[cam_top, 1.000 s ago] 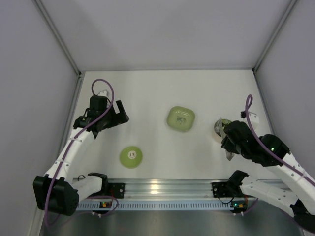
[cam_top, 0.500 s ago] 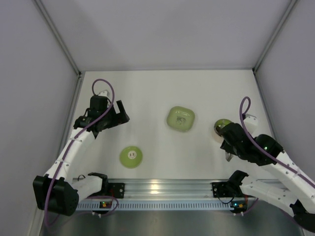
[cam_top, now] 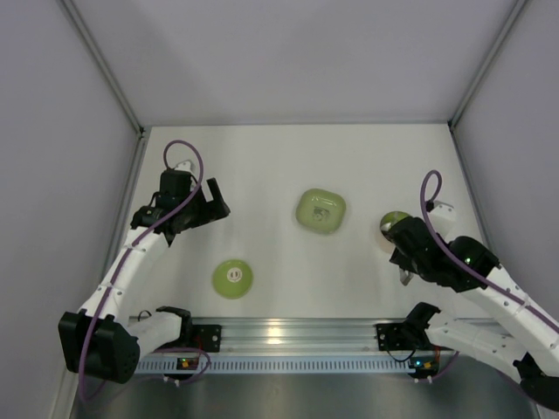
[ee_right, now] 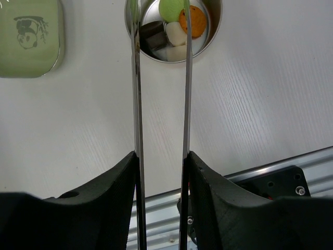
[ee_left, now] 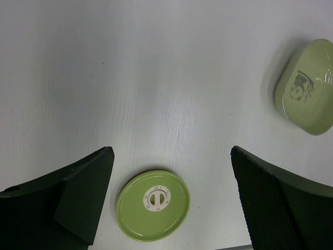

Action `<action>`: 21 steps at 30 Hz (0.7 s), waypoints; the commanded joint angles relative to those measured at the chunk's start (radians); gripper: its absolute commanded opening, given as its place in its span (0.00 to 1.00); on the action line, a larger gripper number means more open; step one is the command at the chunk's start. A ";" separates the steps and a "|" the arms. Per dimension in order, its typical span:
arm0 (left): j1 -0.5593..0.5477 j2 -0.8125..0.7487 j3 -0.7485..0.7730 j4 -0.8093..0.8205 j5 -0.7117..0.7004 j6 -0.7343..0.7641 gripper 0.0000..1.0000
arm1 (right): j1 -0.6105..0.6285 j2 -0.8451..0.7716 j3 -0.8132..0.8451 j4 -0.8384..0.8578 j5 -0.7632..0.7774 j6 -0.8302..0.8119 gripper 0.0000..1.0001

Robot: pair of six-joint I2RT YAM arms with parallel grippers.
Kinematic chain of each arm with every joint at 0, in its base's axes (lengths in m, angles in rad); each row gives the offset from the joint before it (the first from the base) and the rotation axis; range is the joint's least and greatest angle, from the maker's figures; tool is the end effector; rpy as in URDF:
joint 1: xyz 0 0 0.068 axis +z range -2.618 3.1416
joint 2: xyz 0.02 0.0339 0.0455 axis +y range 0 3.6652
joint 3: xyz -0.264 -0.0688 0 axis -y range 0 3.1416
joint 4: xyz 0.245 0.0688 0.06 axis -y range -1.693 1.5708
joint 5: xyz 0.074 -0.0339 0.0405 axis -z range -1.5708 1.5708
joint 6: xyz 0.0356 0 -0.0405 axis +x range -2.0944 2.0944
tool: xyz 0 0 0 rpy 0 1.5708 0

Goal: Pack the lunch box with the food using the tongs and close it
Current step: Place the fake food in the packing box, then place the clamp at the center of the board.

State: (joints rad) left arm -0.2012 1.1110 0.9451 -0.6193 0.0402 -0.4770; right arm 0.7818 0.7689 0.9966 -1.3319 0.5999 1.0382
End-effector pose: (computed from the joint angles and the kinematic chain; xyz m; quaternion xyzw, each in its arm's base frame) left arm 0.2269 -0.0477 0.2913 -0.1193 0.9159 -0.1448 0.3547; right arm 0.0865 0.0575 0.3185 0.1866 0.9131 -0.0021 0.3625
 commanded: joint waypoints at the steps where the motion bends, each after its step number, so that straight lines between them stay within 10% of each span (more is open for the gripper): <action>1: -0.004 0.006 0.000 0.052 0.003 0.002 0.99 | -0.010 0.007 0.051 -0.132 0.041 -0.018 0.42; 13: -0.004 0.006 -0.002 0.052 0.000 0.002 0.99 | -0.018 0.139 0.217 0.049 0.035 -0.170 0.42; 21: -0.004 0.004 -0.002 0.052 0.001 0.002 0.99 | -0.277 0.303 0.244 0.440 -0.217 -0.420 0.42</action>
State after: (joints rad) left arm -0.2012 1.1110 0.9451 -0.6197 0.0402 -0.4770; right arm 0.6033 1.0302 1.2003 -1.1275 0.4999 0.7425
